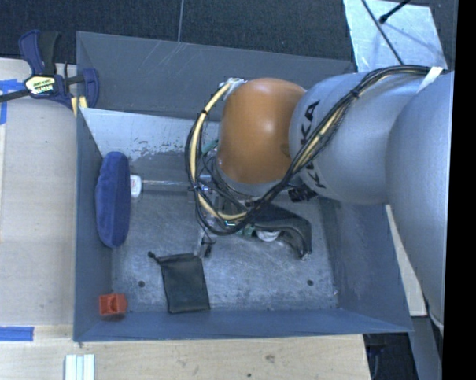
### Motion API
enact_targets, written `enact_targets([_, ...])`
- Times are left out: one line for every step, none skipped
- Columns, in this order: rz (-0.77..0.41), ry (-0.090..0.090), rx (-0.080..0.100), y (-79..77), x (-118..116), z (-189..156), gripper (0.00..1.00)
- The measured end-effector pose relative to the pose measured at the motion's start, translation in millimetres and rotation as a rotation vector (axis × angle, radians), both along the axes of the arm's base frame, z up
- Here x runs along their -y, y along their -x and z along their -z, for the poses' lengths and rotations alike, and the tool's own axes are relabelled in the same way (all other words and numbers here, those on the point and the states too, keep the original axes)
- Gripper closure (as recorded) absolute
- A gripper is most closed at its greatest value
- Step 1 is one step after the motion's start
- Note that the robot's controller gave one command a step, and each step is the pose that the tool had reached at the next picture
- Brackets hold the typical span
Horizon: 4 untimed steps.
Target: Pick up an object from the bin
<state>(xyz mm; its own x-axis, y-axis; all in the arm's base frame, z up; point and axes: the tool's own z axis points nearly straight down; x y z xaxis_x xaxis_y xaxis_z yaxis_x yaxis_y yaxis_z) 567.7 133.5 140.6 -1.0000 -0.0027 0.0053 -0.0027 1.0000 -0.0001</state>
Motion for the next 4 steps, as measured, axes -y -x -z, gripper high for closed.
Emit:
enact_targets([-0.082,0.001,-0.004,80.8,-2.1,62.6,0.00])
enact_targets([-0.079,-0.001,0.007,76.2,-2.1,58.9,1.00])
enact_targets([-0.079,-0.001,0.007,76.2,-2.0,58.9,0.00])
enact_targets([-0.078,-0.001,0.007,76.2,-1.9,58.9,1.00])
